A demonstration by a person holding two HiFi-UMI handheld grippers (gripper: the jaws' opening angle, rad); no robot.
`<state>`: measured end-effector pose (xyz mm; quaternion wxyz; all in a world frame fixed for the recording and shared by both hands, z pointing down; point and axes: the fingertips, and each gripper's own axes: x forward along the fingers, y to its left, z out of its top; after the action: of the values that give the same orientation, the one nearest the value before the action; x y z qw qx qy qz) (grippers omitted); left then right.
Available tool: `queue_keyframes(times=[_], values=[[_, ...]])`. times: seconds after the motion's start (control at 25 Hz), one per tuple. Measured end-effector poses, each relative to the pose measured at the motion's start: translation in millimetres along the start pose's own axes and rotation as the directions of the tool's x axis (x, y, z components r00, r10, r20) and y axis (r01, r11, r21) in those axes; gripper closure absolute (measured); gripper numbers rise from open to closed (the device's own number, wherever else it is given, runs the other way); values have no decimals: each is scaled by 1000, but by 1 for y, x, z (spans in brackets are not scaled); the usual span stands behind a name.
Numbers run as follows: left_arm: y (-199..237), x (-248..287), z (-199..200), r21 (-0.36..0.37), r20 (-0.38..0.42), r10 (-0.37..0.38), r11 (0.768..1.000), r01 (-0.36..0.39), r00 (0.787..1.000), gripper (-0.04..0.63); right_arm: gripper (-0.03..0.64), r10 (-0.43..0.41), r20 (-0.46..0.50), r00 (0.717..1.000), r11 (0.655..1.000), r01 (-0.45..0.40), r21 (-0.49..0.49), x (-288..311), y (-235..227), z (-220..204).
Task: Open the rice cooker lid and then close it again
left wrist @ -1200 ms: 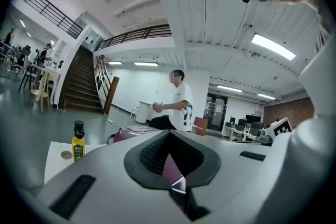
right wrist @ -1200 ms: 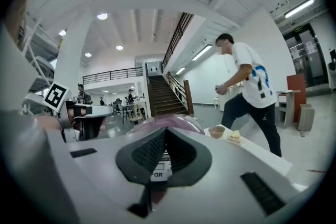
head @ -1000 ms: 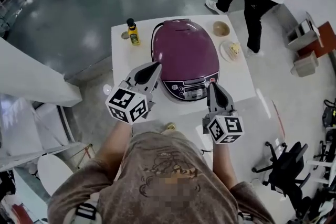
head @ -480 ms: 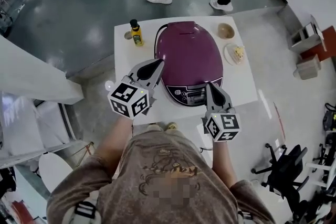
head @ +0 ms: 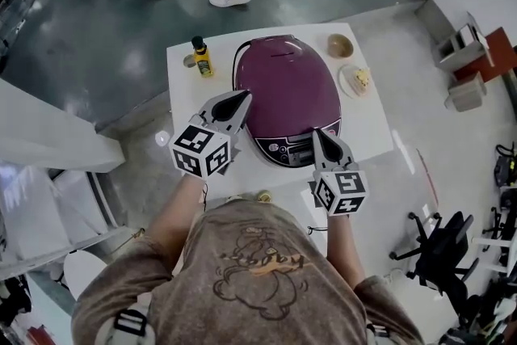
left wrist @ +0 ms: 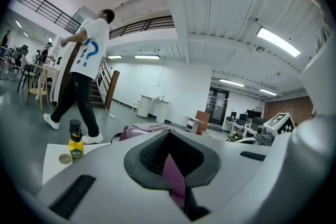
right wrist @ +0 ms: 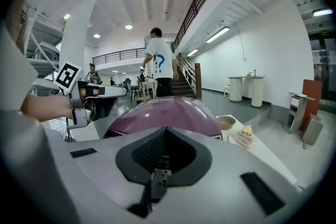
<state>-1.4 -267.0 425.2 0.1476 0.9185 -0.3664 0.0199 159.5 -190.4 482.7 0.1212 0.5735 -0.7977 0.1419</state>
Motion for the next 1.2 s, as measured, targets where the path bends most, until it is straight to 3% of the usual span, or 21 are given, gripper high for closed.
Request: queue_keyframes(times=[0.84,1.2], values=[[-4,29,-17,41,-55,-33,999,35,998,578,618,36,-23,999,999,-36,-16,1,1,-2],[-3,33,-30,75,-96,1,997,6,995,578,620,47,-26,999,999,-47,-18,0,1,-3]])
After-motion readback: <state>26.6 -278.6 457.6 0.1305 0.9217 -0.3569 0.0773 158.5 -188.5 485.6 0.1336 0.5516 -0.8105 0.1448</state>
